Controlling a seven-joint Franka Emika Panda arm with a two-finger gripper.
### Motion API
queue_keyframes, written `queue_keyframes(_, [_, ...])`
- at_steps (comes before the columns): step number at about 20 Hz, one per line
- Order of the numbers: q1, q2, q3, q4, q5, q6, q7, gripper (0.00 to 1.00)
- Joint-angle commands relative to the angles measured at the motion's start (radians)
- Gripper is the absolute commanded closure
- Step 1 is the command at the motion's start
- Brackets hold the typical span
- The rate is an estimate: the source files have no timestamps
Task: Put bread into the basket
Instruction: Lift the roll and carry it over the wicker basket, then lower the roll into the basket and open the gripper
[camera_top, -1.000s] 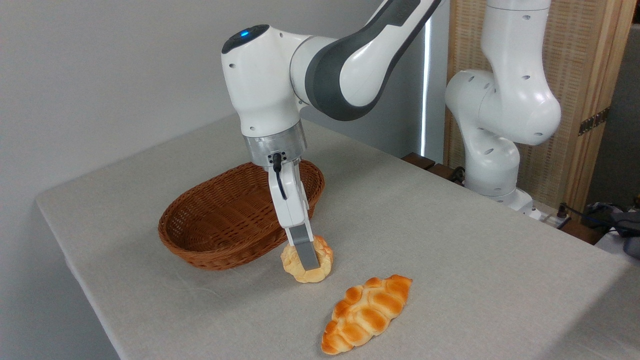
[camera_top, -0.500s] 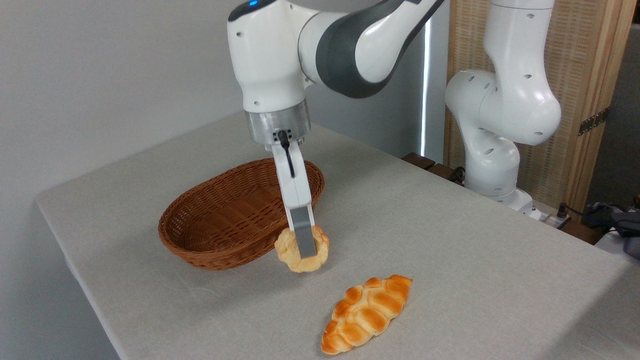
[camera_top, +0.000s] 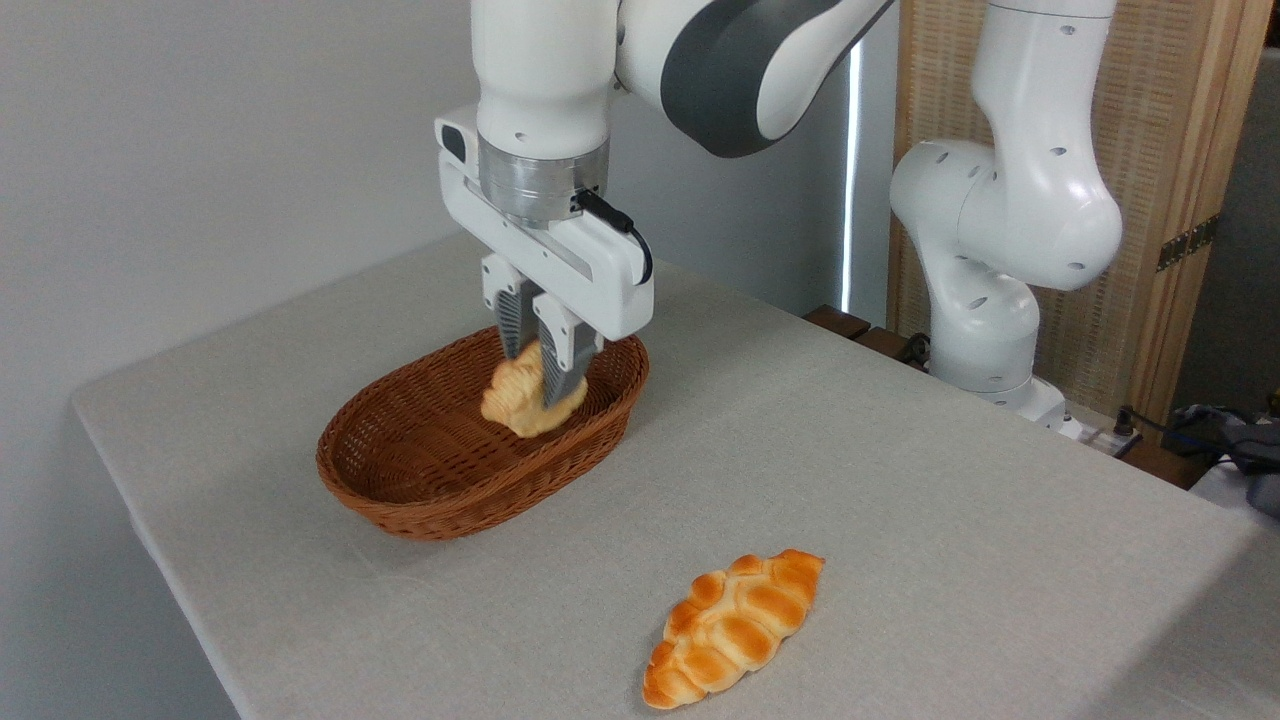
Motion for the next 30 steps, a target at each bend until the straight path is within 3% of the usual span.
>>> queue_keyframes(1, [-0.009,-0.004,0.01,0.0,-0.189,-0.006,-0.082,0.69])
queue_keyframes(2, [-0.01,0.002,0.009,-0.003,-0.232,-0.006,-0.085,0.67])
queue_keyframes(5, [-0.018,0.017,0.009,-0.012,-0.331,0.006,-0.095,0.45])
queue_keyframes(7, [-0.024,0.027,0.009,-0.038,-0.406,0.072,-0.093,0.43])
queue_keyframes(10, [-0.05,0.036,0.009,-0.084,-0.584,0.227,-0.093,0.43])
queue_keyframes(11, [-0.053,0.037,0.009,-0.086,-0.598,0.249,-0.093,0.43])
queue_keyframes(15, [-0.067,0.045,0.009,-0.09,-0.602,0.255,-0.093,0.42])
queue_keyframes(16, [-0.067,0.046,0.009,-0.09,-0.604,0.255,-0.093,0.37])
queue_keyframes(18, [-0.067,0.047,0.009,-0.09,-0.604,0.257,-0.093,0.18])
queue_keyframes(24, [-0.067,0.045,0.01,-0.09,-0.602,0.257,-0.092,0.14])
queue_keyframes(27, [-0.064,0.04,0.013,-0.087,-0.59,0.255,-0.089,0.0])
queue_keyframes(30, [-0.061,0.034,0.041,-0.08,-0.557,0.25,-0.092,0.0])
